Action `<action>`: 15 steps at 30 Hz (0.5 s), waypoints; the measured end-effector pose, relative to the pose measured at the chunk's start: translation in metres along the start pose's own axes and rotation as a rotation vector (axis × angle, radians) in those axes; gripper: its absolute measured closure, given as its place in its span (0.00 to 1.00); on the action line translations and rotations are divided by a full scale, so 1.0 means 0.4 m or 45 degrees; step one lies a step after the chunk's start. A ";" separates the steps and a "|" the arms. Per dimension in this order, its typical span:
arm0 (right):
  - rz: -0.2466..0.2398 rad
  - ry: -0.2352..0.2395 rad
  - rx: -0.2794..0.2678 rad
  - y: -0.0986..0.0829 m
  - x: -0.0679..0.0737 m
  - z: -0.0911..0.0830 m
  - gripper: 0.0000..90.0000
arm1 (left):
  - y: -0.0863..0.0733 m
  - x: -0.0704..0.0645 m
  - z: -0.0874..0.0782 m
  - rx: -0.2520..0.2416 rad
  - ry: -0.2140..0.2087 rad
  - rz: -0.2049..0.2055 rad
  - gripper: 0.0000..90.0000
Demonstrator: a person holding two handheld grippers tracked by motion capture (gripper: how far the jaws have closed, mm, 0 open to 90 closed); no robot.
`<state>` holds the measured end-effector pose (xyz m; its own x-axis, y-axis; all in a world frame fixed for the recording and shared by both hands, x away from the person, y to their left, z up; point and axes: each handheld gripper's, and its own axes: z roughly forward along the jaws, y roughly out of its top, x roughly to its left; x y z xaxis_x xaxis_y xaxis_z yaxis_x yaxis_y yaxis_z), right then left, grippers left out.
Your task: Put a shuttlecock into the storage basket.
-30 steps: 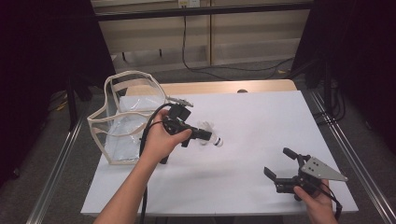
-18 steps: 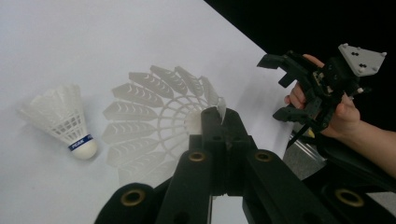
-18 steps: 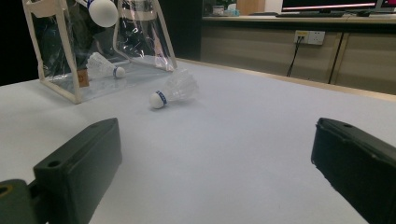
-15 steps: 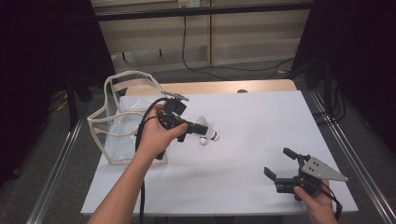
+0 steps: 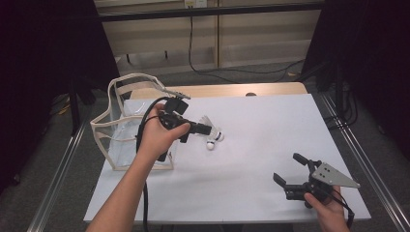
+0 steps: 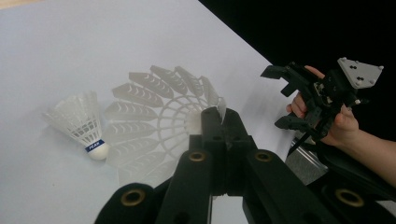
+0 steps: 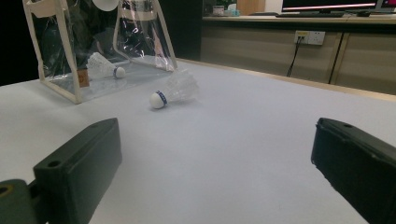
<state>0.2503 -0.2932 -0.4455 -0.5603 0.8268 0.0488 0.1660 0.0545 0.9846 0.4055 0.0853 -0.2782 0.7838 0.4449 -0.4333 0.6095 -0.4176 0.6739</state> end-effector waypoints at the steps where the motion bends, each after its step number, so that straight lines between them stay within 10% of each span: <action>1: 0.002 0.001 0.000 0.000 0.000 0.000 0.02 | 0.001 0.000 -0.001 -0.003 0.002 -0.003 1.00; 15: 0.002 0.000 0.000 0.000 0.000 0.000 0.02 | 0.023 0.004 -0.031 -0.017 0.030 -0.008 1.00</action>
<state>0.2501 -0.2932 -0.4454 -0.5601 0.8269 0.0505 0.1673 0.0532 0.9845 0.4106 0.0919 -0.2653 0.7770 0.4659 -0.4234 0.6125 -0.4040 0.6795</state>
